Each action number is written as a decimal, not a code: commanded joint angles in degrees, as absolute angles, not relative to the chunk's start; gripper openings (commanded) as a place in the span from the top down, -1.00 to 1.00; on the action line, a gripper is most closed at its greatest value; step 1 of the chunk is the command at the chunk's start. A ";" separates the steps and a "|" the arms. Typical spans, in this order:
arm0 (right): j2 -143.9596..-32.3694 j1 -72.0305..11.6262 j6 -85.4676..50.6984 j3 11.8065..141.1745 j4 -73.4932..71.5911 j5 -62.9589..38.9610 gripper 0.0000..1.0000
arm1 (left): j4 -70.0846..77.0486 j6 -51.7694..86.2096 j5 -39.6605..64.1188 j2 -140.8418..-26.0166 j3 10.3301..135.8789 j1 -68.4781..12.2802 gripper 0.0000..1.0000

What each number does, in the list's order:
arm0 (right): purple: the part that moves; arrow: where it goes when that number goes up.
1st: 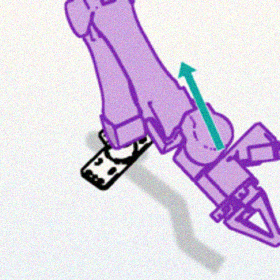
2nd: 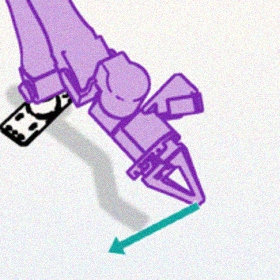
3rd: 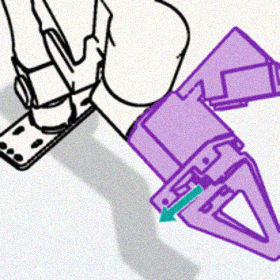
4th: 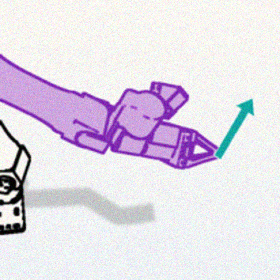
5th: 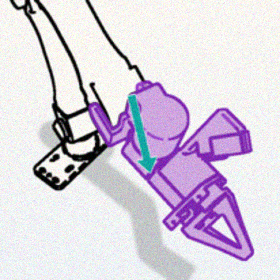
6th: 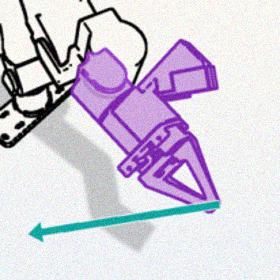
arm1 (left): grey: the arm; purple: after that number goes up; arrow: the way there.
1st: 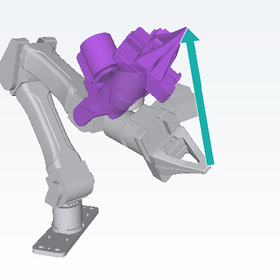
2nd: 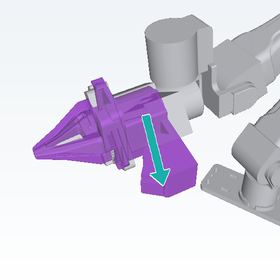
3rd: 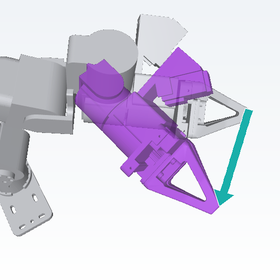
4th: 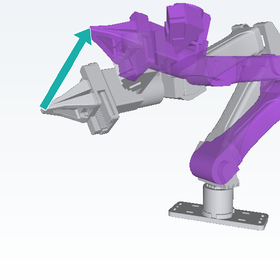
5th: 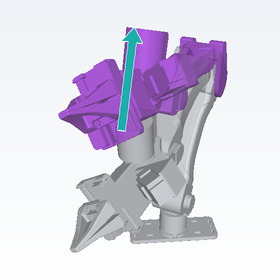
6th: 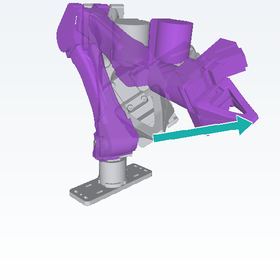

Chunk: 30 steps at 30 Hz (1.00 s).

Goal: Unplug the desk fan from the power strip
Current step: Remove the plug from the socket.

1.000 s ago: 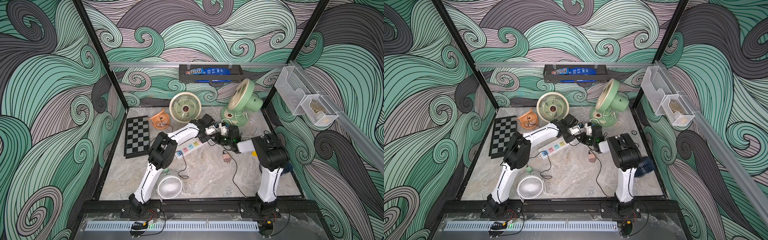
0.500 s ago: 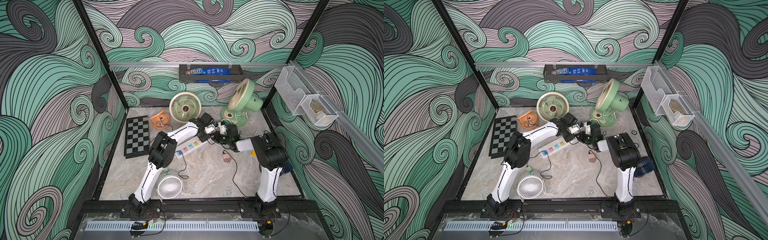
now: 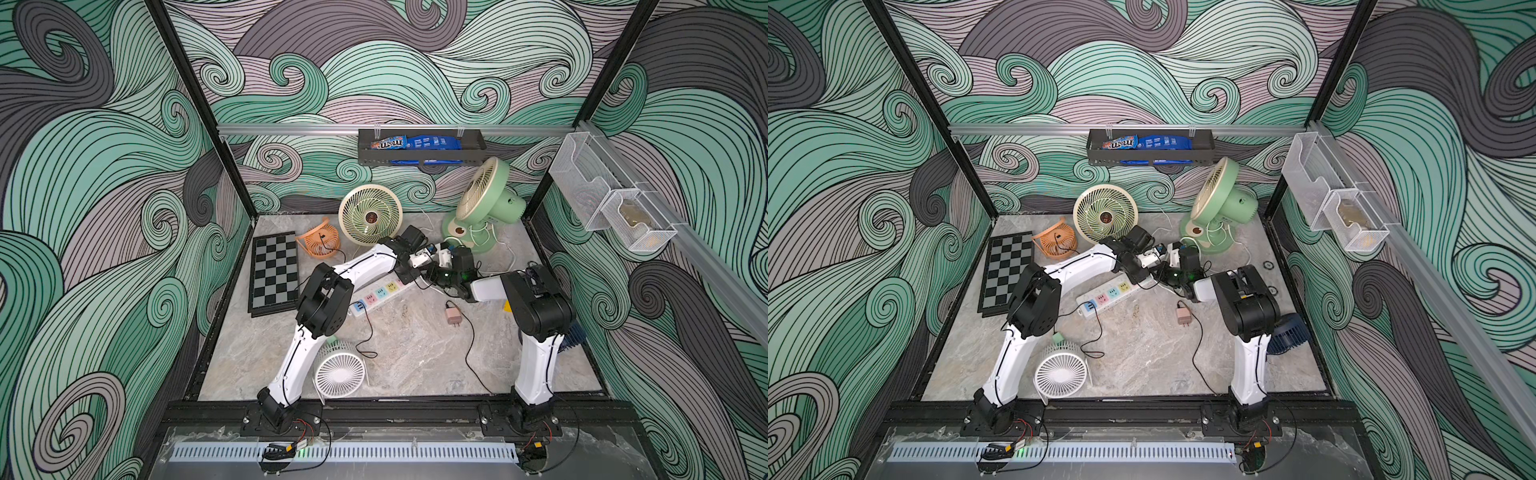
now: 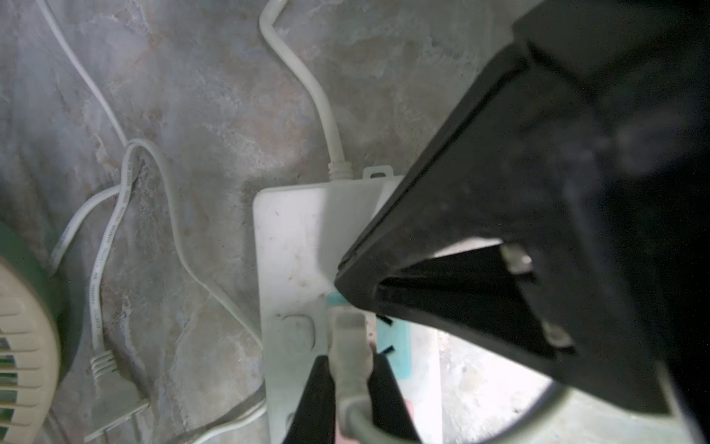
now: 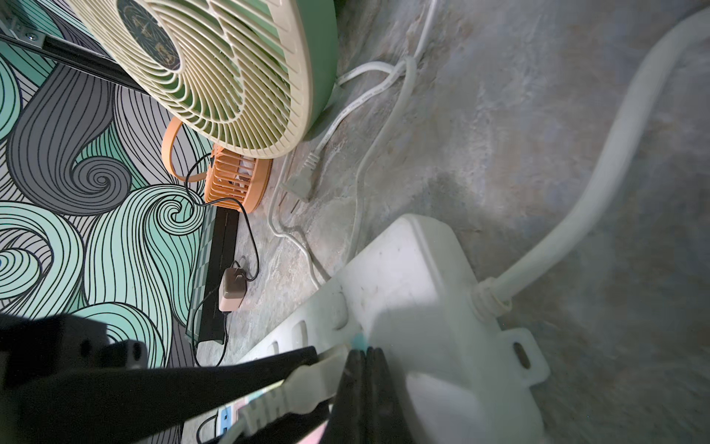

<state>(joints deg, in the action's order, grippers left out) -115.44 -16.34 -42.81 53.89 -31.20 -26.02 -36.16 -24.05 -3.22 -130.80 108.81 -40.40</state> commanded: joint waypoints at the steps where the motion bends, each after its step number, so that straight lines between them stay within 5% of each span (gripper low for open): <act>1: -118.72 -16.61 -42.94 52.21 -22.67 -22.85 0.98 | -32.96 -26.37 -6.84 -127.81 107.70 -41.34 1.00; 9: -118.58 -16.69 -43.00 52.10 -22.70 -22.85 0.98 | -42.56 -19.18 4.21 -131.82 116.71 -37.41 1.00; 18: -118.87 -16.87 -43.18 52.60 -22.81 -22.94 0.98 | -32.95 -27.01 -6.28 -126.63 106.91 -41.03 1.00; 30: -111.26 -14.55 -41.78 53.97 -22.73 -26.27 0.97 | -38.93 -22.85 0.16 -127.54 113.86 -39.74 1.00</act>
